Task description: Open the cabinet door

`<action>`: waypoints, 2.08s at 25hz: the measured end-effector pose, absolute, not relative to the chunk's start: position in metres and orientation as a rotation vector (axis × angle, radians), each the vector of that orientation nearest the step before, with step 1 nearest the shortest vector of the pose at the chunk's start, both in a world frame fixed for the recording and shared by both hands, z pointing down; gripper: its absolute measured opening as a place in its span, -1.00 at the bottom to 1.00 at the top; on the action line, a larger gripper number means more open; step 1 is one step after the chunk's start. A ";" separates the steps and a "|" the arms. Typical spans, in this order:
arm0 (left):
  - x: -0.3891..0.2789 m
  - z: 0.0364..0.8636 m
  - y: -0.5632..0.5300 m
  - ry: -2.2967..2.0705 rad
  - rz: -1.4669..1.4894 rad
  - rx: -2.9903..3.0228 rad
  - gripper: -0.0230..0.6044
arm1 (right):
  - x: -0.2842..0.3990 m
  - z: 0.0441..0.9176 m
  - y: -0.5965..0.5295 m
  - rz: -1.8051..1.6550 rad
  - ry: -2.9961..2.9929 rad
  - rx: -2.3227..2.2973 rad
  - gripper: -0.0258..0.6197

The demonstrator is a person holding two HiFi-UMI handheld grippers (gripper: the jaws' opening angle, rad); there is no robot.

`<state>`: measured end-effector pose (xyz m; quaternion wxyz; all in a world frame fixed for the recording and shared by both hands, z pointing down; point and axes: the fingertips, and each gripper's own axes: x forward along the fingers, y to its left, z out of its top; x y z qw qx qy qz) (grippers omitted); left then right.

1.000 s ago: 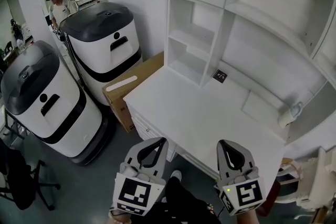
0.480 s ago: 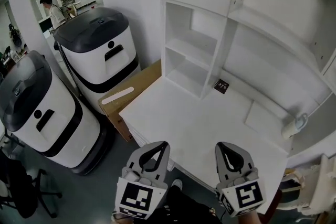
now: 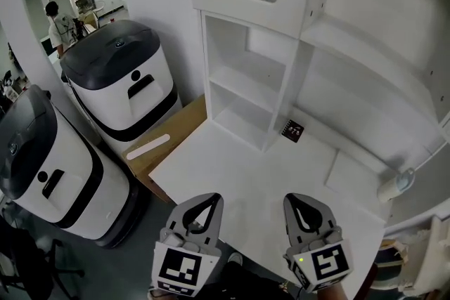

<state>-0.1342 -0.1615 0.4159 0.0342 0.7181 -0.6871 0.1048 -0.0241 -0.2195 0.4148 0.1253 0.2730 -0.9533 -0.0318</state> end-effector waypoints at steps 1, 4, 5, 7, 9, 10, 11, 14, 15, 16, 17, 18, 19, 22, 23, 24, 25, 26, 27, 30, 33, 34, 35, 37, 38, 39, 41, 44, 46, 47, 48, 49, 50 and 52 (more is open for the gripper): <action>-0.134 0.415 -0.167 -2.112 0.328 2.207 -0.93 | -0.024 0.415 -0.225 -0.086 -2.769 0.792 -0.92; -0.133 0.414 -0.183 -2.107 0.337 2.212 -0.93 | -0.024 0.413 -0.239 -0.080 -2.753 0.788 -0.92; -0.133 0.414 -0.187 -2.109 0.342 2.217 -0.93 | -0.024 0.413 -0.244 -0.089 -2.761 0.787 -0.92; -0.134 0.413 -0.195 -2.118 0.354 2.230 -0.93 | -0.025 0.413 -0.251 -0.087 -2.768 0.785 -0.92; -0.133 0.409 -0.201 -2.120 0.363 2.246 -0.93 | -0.024 0.414 -0.257 -0.069 -2.768 0.788 -0.92; -0.132 0.405 -0.203 -2.117 0.360 2.248 -0.93 | -0.023 0.414 -0.258 -0.062 -2.769 0.792 -0.92; -0.131 0.401 -0.205 -2.113 0.353 2.248 -0.93 | -0.022 0.414 -0.260 -0.060 -2.770 0.798 -0.92; -0.132 0.393 -0.213 -2.100 0.343 2.263 -0.93 | -0.020 0.409 -0.264 -0.072 -2.768 0.820 -0.92; -0.132 0.392 -0.215 -2.094 0.348 2.277 -0.93 | -0.020 0.407 -0.266 -0.078 -2.767 0.829 -0.92; -0.132 0.391 -0.217 -2.085 0.353 2.292 -0.93 | -0.019 0.405 -0.267 -0.082 -2.764 0.841 -0.92; -0.132 0.390 -0.219 -2.075 0.355 2.307 -0.93 | -0.018 0.404 -0.269 -0.085 -2.759 0.854 -0.92; -0.132 0.389 -0.222 -2.066 0.357 2.322 -0.93 | -0.017 0.404 -0.270 -0.093 -2.753 0.864 -0.92; -0.132 0.388 -0.224 -2.058 0.358 2.336 -0.93 | -0.017 0.401 -0.271 -0.105 -2.746 0.869 -0.92; -0.131 0.382 -0.231 -2.033 0.345 2.367 -0.93 | -0.018 0.390 -0.276 -0.141 -2.734 0.886 -0.92; -0.130 0.379 -0.234 -2.024 0.343 2.381 -0.93 | -0.018 0.386 -0.278 -0.150 -2.738 0.896 -0.92; -0.129 0.376 -0.236 -2.017 0.345 2.396 -0.93 | -0.017 0.382 -0.280 -0.160 -2.742 0.906 -0.92; -0.129 0.373 -0.238 -2.015 0.351 2.412 -0.93 | -0.017 0.378 -0.281 -0.170 -2.746 0.916 -0.92; -0.130 0.369 -0.240 -2.015 0.358 2.426 -0.93 | -0.018 0.373 -0.282 -0.181 -2.749 0.923 -0.92; -0.131 0.365 -0.243 -2.017 0.362 2.439 -0.93 | -0.019 0.368 -0.284 -0.192 -2.752 0.928 -0.92; -0.133 0.352 -0.249 -2.024 0.366 2.475 -0.93 | -0.021 0.354 -0.289 -0.216 -2.760 0.939 -0.92; -0.134 0.341 -0.256 -2.026 0.368 2.508 -0.93 | -0.023 0.343 -0.295 -0.244 -2.763 0.952 -0.92; -0.133 0.338 -0.258 -2.025 0.369 2.521 -0.93 | -0.024 0.340 -0.297 -0.255 -2.761 0.956 -0.92; -0.133 0.334 -0.261 -2.024 0.371 2.534 -0.93 | -0.025 0.337 -0.299 -0.262 -2.758 0.960 -0.92; -0.132 0.327 -0.265 -2.023 0.375 2.559 -0.93 | -0.026 0.331 -0.300 -0.254 -2.736 0.959 -0.92; -0.133 0.323 -0.267 -2.025 0.376 2.571 -0.93 | -0.027 0.328 -0.300 -0.247 -2.721 0.957 -0.92; -0.133 0.319 -0.269 -2.028 0.374 2.583 -0.93 | -0.028 0.325 -0.300 -0.245 -2.714 0.956 -0.92; -0.133 0.309 -0.272 -2.032 0.364 2.606 -0.93 | -0.028 0.317 -0.301 -0.252 -2.719 0.959 -0.92; -0.133 0.295 -0.276 -2.036 0.343 2.640 -0.93 | -0.024 0.303 -0.304 -0.278 -2.704 0.989 -0.92; -0.135 0.287 -0.278 -2.041 0.339 2.657 -0.93 | -0.024 0.294 -0.306 -0.295 -2.716 1.003 -0.92; -0.136 0.283 -0.279 -2.042 0.339 2.665 -0.93 | -0.024 0.289 -0.308 -0.296 -2.725 1.006 -0.92; -0.136 0.280 -0.280 -2.043 0.338 2.674 -0.93 | -0.024 0.285 -0.309 -0.291 -2.740 1.007 -0.92; -0.136 0.277 -0.281 -2.044 0.337 2.681 -0.93 | -0.023 0.282 -0.311 -0.279 -2.752 1.008 -0.92; -0.135 0.273 -0.282 -2.044 0.333 2.687 -0.93 | -0.022 0.279 -0.312 -0.264 -2.756 1.009 -0.92; -0.135 0.267 -0.284 -2.042 0.320 2.696 -0.93 | -0.020 0.275 -0.314 -0.247 -2.743 1.015 -0.92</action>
